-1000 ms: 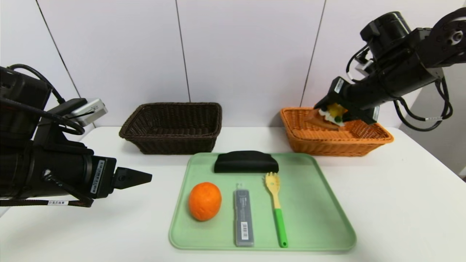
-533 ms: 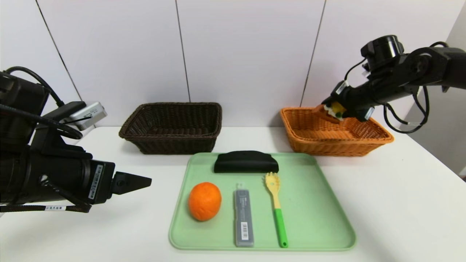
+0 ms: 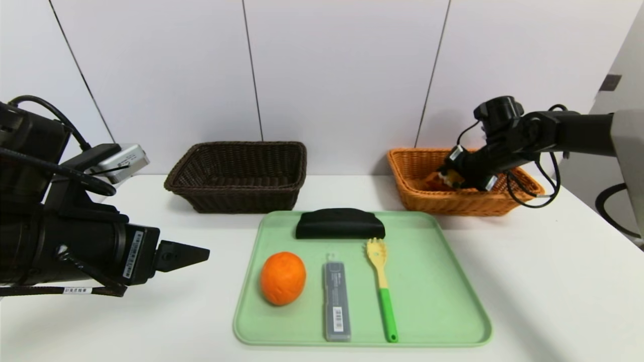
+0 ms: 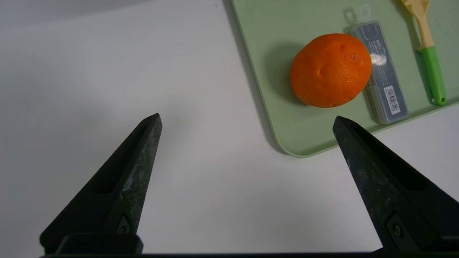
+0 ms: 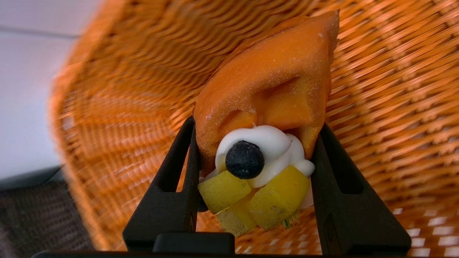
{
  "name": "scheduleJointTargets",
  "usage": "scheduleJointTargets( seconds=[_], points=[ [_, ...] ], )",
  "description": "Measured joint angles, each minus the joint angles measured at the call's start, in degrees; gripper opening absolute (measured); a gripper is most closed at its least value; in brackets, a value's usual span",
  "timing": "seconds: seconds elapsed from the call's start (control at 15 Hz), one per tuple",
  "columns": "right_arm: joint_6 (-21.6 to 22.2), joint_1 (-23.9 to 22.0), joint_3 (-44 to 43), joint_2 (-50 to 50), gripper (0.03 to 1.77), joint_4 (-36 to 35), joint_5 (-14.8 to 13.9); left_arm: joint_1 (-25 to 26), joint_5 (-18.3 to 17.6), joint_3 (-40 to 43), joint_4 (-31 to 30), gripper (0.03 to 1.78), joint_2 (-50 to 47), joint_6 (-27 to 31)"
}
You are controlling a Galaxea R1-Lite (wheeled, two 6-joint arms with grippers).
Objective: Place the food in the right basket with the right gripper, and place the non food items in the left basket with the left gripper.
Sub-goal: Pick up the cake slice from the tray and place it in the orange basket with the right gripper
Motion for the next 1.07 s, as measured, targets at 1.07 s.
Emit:
scheduleJointTargets(
  seconds=[1.07],
  points=[
    [-0.18, -2.28, 0.05, 1.11, 0.86, 0.05, 0.22, -1.18, 0.04, -0.4, -0.2, 1.69, 1.23, -0.11]
  ],
)
